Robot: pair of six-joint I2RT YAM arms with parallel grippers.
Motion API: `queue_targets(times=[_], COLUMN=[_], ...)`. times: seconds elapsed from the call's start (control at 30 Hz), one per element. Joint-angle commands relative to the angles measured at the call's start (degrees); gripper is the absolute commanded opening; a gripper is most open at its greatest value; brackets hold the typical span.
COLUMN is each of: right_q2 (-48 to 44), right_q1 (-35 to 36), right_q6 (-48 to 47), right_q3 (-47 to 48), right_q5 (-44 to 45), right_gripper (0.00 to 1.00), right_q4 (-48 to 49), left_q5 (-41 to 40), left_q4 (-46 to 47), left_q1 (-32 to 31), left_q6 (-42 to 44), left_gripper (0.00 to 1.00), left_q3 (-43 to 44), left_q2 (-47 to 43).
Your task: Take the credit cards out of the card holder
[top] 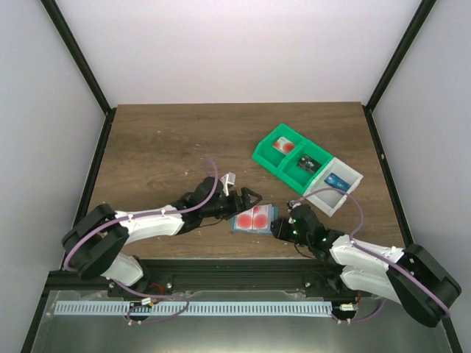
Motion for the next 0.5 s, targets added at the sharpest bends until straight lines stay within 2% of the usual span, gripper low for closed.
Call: queue_targets(times=[0.0, 0.17, 0.27, 0.47], right_q2=[-2.4, -13.0, -16.3, -11.1], right_q1=[1.1, 1.1, 1.1, 1.1], right_q6=[-1.2, -0.5, -0.4, -1.8], right_q3=[3.7, 7.1, 8.0, 8.4], right_q5=[4.3, 8.9, 9.4, 7.6], right_gripper=[0.24, 0.32, 0.33, 0.34], right_q4=[-10.7, -21.2, -22.9, -17.5], left_q5=[-1.5, -3.9, -4.0, -2.3], left_q4=[-3.7, -10.0, -13.1, -13.7], left_q1=[1.7, 3.4, 4.4, 4.6], left_q6=[2.6, 6.7, 9.2, 10.7], left_gripper=[1.0, 1.0, 1.0, 1.0], left_q3=[-2.7, -2.2, -0.4, 0.1], left_q2=[-4.1, -6.6, -6.5, -5.3])
